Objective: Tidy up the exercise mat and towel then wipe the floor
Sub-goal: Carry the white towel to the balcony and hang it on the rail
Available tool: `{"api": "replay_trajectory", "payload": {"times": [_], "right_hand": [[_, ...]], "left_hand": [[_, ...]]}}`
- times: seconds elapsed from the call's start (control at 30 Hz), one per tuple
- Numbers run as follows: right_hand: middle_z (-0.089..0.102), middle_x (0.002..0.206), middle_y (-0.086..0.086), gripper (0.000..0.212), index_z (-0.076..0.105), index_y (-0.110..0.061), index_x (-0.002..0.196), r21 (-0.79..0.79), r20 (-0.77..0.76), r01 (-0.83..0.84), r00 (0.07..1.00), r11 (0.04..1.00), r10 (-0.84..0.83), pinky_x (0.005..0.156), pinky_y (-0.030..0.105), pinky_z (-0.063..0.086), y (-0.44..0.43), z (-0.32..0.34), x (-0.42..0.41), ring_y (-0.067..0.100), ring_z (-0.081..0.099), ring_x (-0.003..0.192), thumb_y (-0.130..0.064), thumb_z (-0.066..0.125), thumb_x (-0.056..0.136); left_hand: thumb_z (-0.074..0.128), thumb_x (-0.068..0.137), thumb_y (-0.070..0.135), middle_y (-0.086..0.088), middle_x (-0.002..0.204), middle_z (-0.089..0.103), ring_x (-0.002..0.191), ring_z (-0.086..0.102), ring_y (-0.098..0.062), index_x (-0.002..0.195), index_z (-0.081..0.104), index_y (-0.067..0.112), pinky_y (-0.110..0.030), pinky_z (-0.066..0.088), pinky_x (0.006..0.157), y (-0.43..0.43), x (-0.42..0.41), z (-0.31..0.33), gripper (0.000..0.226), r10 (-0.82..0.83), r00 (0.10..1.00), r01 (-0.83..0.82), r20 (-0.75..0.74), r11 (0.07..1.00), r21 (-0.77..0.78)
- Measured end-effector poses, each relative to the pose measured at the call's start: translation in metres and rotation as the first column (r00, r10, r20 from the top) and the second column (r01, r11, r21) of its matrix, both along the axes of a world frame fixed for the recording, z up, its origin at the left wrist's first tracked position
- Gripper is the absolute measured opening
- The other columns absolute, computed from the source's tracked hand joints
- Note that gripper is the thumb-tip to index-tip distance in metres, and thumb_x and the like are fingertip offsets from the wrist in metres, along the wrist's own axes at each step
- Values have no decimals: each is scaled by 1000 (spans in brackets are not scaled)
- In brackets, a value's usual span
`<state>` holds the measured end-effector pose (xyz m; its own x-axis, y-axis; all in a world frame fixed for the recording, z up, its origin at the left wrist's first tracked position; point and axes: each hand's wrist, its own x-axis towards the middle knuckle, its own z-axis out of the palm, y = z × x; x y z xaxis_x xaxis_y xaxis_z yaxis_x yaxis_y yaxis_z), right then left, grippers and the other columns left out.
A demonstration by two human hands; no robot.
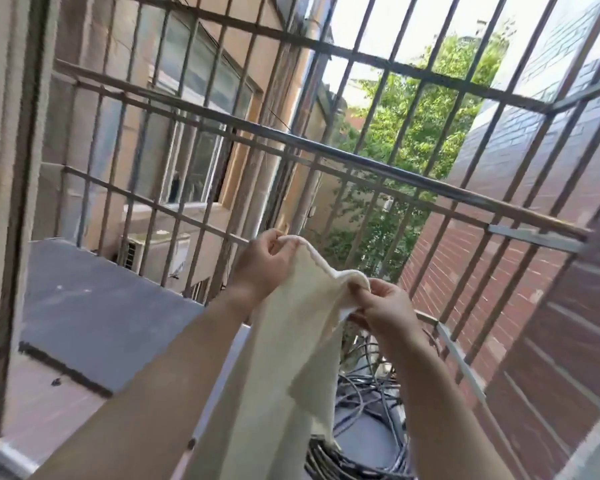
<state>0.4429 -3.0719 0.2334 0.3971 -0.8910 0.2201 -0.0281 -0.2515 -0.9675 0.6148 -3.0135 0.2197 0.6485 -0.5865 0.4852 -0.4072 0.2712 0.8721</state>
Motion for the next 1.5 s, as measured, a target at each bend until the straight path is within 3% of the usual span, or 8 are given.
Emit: {"api": "replay_trajectory", "payload": {"times": [0.17,0.33,0.5,0.7,0.8,1.1,1.4,1.5], "right_hand": [[65,84,16,8,62,-1,84,-3,109,-16,994,1000,16,63,30,59,-29,48,17,23,64,72,-7,59,89],[64,84,17,9,59,-2,80,-45,199,-1,980,999,10,52,23,56,-50,85,20,21,65,70,-6,60,88],[63,91,17,9,57,-4,81,-73,269,38,963,997,-17,56,27,56,-72,126,24,23,65,75,-10,61,87],[61,92,17,10,55,-8,78,-228,251,112,967,967,-53,63,34,54,-90,171,21,27,64,77,-8,62,86],[60,88,14,13,54,-9,76,-245,271,135,960,960,-66,62,33,53,-98,185,15,26,63,75,-5,60,87],[62,94,19,6,59,-4,90,-157,440,254,883,954,-163,46,21,54,-131,209,-15,26,63,75,-8,62,87],[66,98,16,30,59,-10,99,-254,311,245,937,936,-161,79,48,56,-148,215,-13,30,67,86,-11,75,74],[67,94,2,45,56,-15,107,-406,202,243,964,881,-173,78,33,56,-148,210,0,17,67,85,-19,80,69]], "left_hand": [[60,88,34,9,77,62,75,58,-12,89,63,23,-28,48,68,-22,21,47,11,-27,993,35,117,998,-60],[59,89,31,5,90,64,77,61,-9,95,63,29,-28,55,66,-42,32,85,7,-199,948,210,250,977,-19],[57,91,23,0,89,64,73,65,-13,105,63,17,-36,58,71,-72,31,107,16,-384,909,402,164,911,-95],[65,63,70,1,121,59,105,61,-19,124,51,36,-44,53,88,-121,19,116,71,-553,796,545,245,832,104],[66,62,67,4,126,58,110,59,-16,134,45,33,-40,53,90,-132,6,129,82,-611,735,596,292,789,150],[70,80,8,8,71,64,57,62,-1,90,65,16,-18,50,52,-155,2,170,14,-605,731,625,316,779,46],[59,86,-1,-6,86,64,74,65,-18,98,61,9,-31,59,60,-164,-2,249,16,-528,807,564,265,823,-75],[57,88,-1,-8,87,65,74,66,-17,100,61,10,-26,58,58,-171,-4,268,16,-531,811,567,245,816,-108]]}}
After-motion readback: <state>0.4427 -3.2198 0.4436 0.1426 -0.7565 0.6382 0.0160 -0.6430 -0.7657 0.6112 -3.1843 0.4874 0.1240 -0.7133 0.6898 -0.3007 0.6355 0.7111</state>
